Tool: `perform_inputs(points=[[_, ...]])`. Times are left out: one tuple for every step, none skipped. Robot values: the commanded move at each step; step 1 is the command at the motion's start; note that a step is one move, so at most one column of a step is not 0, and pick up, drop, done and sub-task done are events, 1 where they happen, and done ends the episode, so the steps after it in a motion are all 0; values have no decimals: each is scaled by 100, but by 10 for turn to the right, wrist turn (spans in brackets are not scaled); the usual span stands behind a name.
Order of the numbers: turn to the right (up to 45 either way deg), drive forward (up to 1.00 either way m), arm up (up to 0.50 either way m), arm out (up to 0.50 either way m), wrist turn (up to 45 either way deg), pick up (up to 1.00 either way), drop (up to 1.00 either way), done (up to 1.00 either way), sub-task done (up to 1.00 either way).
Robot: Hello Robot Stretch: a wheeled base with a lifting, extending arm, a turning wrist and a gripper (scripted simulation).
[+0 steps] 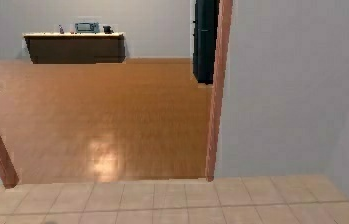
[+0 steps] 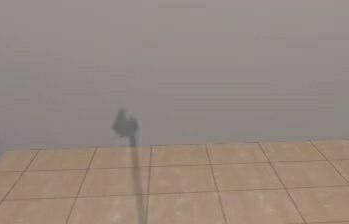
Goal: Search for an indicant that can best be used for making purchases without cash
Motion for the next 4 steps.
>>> perform_inputs(points=[[-30, 0, 0, 0, 0, 0, 0, 0, 0], [0, 50, 0, 0, 0, 0, 0, 0, 0], [-120, 0, 0, 0, 0, 0, 0, 0, 0], [0, 100, 0, 0, 0, 0, 0, 0, 0]])
